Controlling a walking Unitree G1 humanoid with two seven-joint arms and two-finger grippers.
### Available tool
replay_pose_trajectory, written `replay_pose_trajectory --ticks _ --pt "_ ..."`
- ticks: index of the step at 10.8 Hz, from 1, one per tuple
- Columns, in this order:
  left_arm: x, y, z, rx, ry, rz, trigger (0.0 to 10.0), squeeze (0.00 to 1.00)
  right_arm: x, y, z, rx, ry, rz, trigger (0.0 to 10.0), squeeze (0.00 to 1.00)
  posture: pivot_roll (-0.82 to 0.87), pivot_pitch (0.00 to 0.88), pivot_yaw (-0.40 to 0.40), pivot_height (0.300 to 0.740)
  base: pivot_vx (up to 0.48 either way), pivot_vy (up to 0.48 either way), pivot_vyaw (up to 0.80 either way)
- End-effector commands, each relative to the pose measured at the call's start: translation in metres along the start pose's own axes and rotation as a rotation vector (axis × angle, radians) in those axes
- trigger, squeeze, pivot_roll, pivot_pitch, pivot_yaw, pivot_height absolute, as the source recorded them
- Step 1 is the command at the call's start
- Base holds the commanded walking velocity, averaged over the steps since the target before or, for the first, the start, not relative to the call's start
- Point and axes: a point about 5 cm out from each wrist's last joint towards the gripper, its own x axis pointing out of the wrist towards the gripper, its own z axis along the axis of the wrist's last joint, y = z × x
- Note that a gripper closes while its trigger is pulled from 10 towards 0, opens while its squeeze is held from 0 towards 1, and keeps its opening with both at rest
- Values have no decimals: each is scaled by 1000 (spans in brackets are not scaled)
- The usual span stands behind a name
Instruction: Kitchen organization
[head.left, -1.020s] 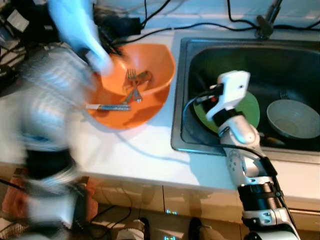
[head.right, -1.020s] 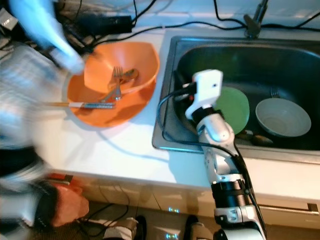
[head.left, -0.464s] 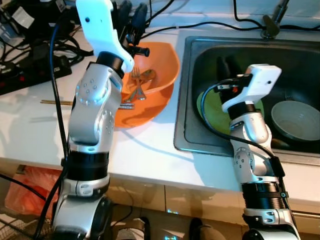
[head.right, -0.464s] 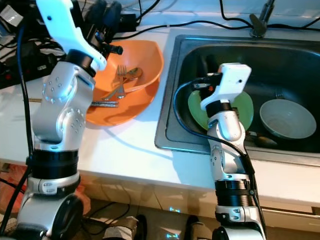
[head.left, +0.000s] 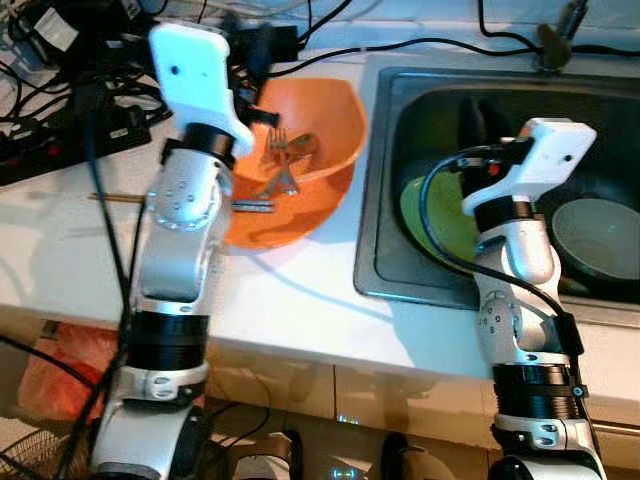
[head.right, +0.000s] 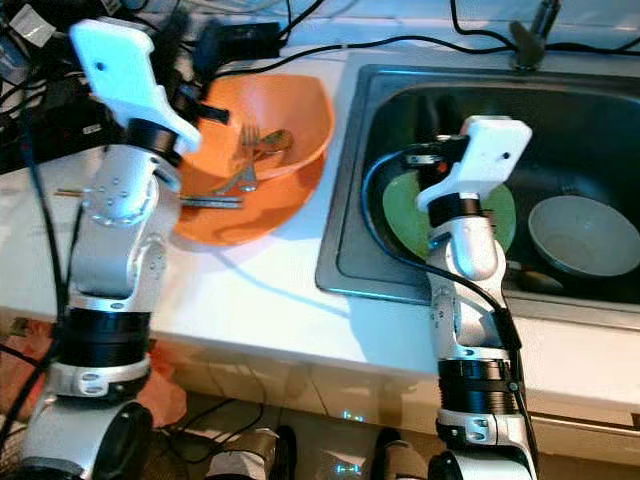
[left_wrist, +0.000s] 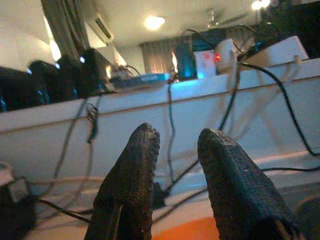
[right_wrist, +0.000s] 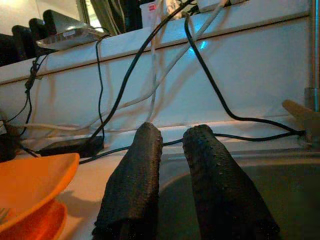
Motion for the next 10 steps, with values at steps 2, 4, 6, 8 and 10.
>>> replay_pose_trajectory --ticks 2,4,6,8,10 --pt "1 29 14 -21 -36 107 10000 0 -5 -3 0 -8 -4 -12 10000 0 143 161 111 740 0 0 0" --pt "-17 66 12 -22 11 256 10000 0 -7 -1 -6 4 18 -5 10000 0 157 152 107 740 0 0 0" --pt "-32 84 6 -34 40 336 10000 0 -9 -1 -9 8 30 -2 10000 0 159 145 103 740 0 0 0" --pt "-47 97 2 -91 50 401 10000 0 -11 -4 -12 6 45 -10 10000 0 166 147 96 740 0 0 0" --pt "-63 104 1 -173 72 476 10000 0 -12 -7 -14 5 57 -16 10000 0 176 159 84 740 0 0 0"
